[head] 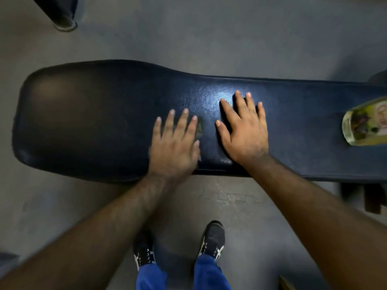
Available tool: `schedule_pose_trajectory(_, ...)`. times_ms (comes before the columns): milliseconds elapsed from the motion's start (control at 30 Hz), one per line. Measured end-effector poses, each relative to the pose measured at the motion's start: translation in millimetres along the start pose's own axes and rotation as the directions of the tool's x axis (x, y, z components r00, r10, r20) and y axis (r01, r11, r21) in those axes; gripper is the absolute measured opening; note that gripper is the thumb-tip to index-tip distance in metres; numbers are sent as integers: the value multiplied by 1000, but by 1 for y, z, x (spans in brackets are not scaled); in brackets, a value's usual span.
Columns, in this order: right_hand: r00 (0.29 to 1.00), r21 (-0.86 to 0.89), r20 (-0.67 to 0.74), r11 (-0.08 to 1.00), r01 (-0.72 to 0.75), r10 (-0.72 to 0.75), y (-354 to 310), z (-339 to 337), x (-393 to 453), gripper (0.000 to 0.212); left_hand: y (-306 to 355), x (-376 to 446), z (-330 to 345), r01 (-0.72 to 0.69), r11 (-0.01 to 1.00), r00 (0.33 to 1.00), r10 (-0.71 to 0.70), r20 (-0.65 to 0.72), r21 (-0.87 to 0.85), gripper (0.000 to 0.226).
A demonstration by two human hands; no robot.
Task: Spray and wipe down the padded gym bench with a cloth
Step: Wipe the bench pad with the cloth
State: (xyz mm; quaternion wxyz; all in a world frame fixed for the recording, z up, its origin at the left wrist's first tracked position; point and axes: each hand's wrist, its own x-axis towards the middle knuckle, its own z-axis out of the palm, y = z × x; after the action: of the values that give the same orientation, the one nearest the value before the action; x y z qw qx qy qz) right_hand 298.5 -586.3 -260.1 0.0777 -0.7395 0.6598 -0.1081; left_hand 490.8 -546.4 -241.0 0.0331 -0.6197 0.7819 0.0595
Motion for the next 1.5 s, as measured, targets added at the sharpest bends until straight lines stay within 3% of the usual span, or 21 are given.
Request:
schedule_pose_trajectory(167, 997, -18, -7, 997, -71, 71, 15, 4, 18, 61, -14, 99, -12, 359, 933, 932, -359, -58, -11, 63)
schedule_pose_trajectory(233, 996, 20, -29, 997, -79, 79, 14, 3, 17, 57, 6, 66, -6, 140, 990, 989, -140, -40, 13, 63)
schedule_pose_trajectory(300, 995, 50, -31, 994, -93, 95, 14, 1, 18, 54, 1, 44, -4, -120, 992, 992, 119, 29, 44, 62)
schedule_pose_trajectory(333, 995, 54, -27, 994, -97, 98, 14, 0, 18, 54, -7, 56, -6, -150, 987, 988, 148, 31, 65, 62)
schedule_pose_trajectory(433, 995, 58, -34, 995, -87, 89, 15, 1, 18, 52, -6, 119, -21, 238, 971, 971, -238, -22, 24, 63)
schedule_pose_trajectory(467, 994, 61, -45, 994, -93, 96, 14, 1, 18, 53, 2, 122, -20, 278, 960, 960, -278, -26, 18, 63)
schedule_pose_trajectory(533, 989, 47, -56, 990, -135, 137, 13, 0, 16, 57, 16, 95, -10, 37, 998, 999, -37, -11, 43, 62)
schedule_pose_trajectory(600, 981, -5, -38, 981, -193, 193, 12, 0, 18, 60, -2, 78, -8, -180, 982, 984, 179, 14, 62, 61)
schedule_pose_trajectory(633, 978, -27, -34, 978, -208, 208, 12, 1, 19, 60, -10, 89, -11, -143, 988, 990, 143, 5, 59, 60)
schedule_pose_trajectory(733, 980, -24, -28, 980, -199, 198, 13, 1, 20, 57, 9, 135, -21, 236, 971, 971, -234, -43, 37, 62)
schedule_pose_trajectory(767, 979, 18, -42, 980, -197, 198, 13, -1, 20, 55, 25, 137, -20, 196, 980, 981, -196, -13, 43, 63)
schedule_pose_trajectory(867, 965, 288, -25, 926, -243, 261, 17, -12, 22, 54, 43, 118, -11, -213, 975, 975, 208, 83, 64, 65)
schedule_pose_trajectory(900, 958, 336, -3, 903, -268, 286, 21, -17, 21, 55, 36, 124, -15, -236, 969, 970, 230, 83, 72, 65)
schedule_pose_trajectory(1000, 951, 181, -6, 935, -304, 310, 46, -25, 18, 55, 47, 158, -21, 79, 995, 997, -80, 9, 56, 64)
schedule_pose_trajectory(1033, 950, 120, -2, 944, -308, 311, 58, -26, 16, 55, 65, 157, -20, 98, 994, 995, -99, 18, 38, 63)
schedule_pose_trajectory(1167, 968, -24, 40, 969, -247, 248, 88, -28, 7, 55, 105, 110, -4, -203, 979, 979, 202, 42, 18, 62)
schedule_pose_trajectory(1200, 972, -26, 37, 973, -230, 231, 91, -28, 4, 54, 102, 121, -8, -176, 984, 984, 175, 37, 8, 61)
schedule_pose_trajectory(1300, 981, 0, 40, 981, -192, 192, 98, -27, -5, 54, 111, 167, -16, 148, 989, 989, -149, 3, 23, 58)
schedule_pose_trajectory(1333, 981, 11, 42, 982, -189, 189, 100, -27, -5, 55, 120, 162, -15, 157, 988, 988, -157, 12, 13, 58)
schedule_pose_trajectory(1433, 980, 39, 30, 979, -199, 198, 98, -29, -4, 56, 134, 82, -1, -145, 989, 989, 145, 6, -14, 59)
schedule_pose_trajectory(1500, 988, 68, 25, 986, -153, 151, 94, -31, -10, 55, 111, 53, 3, -245, 970, 969, 245, 13, -3, 58)
